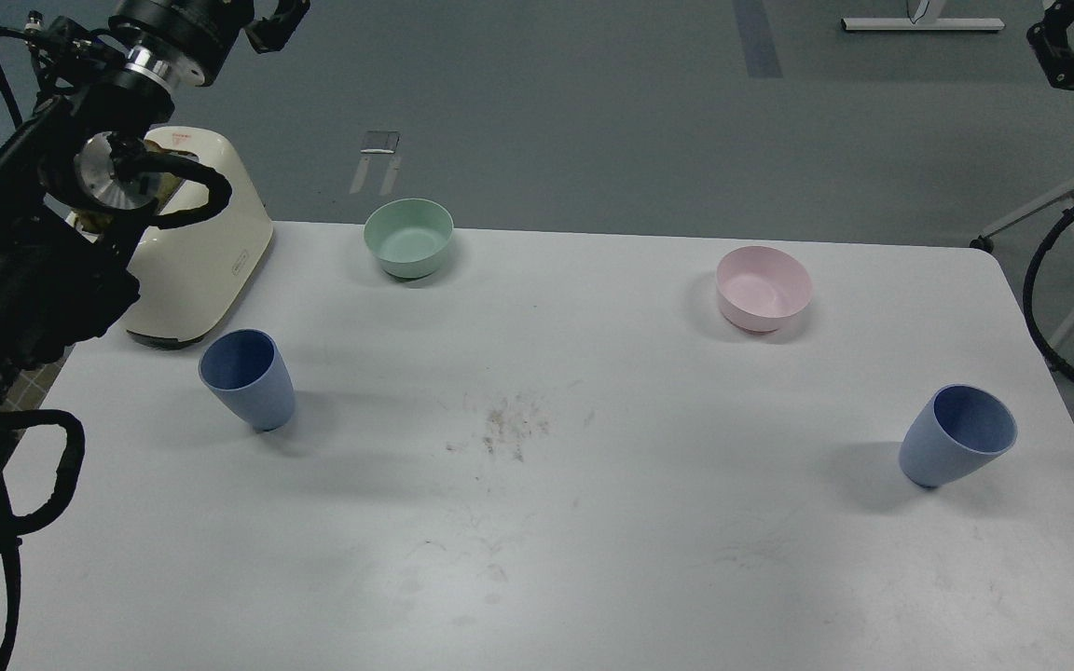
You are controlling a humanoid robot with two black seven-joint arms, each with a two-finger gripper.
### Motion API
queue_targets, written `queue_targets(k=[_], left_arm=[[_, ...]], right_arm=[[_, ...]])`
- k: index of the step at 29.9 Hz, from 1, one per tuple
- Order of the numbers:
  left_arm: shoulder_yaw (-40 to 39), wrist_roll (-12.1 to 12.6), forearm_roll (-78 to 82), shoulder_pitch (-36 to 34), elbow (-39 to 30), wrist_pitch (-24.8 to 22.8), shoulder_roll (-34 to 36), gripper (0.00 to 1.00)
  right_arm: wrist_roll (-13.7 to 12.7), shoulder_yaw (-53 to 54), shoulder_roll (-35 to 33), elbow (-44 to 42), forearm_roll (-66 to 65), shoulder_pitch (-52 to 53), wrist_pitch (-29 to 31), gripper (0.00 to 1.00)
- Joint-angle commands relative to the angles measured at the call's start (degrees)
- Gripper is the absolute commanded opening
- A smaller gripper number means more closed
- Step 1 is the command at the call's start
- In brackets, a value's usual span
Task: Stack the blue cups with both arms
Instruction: 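Lower the left gripper from above the toaster toward the table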
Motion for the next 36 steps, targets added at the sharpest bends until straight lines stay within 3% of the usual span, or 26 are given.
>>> queue_targets(k=[1,7,11,15,19,23,28,33,36], left_arm=[[-0.39,-0.5,0.18,0.36,-0.37,-0.82,-0.16,0.98],[1.89,0.38,1.06,3.52,-4.83,-0.82,1.25,0.97],[7.51,-0.32,2.02,5.81,-17.65,-0.99,12.55,0.97],[8.41,-1.11,5.27,9.32,-24.79,-0.91,19.52,0.97],[7.79,-7.33,15.87,15.55,-33.04,-0.64,27.42,0.97],[7.88,-10.69,26.35,19.78,-36.83,0.23,31.13,0.94],[8.14,-11.45,36.81,23.48,-41.76,3.13,37.79,0.92],[9.19,-11.45,44.46,24.36,-42.03,3.05,43.17,0.91],[10.68,-11.45,56.82,25.41,-42.03,3.31,44.75,0.86]], right_arm=[[-0.01,0.02,-0.81,0.06,0.0,-0.01,0.0,1.0],[-0.01,0.2,-1.07,0.06,0.0,-0.18,0.0,1.0],[-0.01,0.2,-0.99,0.06,0.09,-0.98,0.0,1.0],[0.07,0.2,-0.81,0.06,0.09,-0.98,0.0,1.0],[0.07,0.28,-0.55,-0.03,0.18,-1.15,0.0,1.0],[0.25,0.29,-0.55,-0.03,0.26,-1.59,0.0,1.0],[1.74,0.29,-0.55,-0.03,1.93,-3.08,0.0,1.0],[2.18,0.37,-0.81,-0.12,3.43,-4.84,0.0,1.0],[3.32,0.37,-0.81,-0.21,3.52,-5.54,0.0,1.0]])
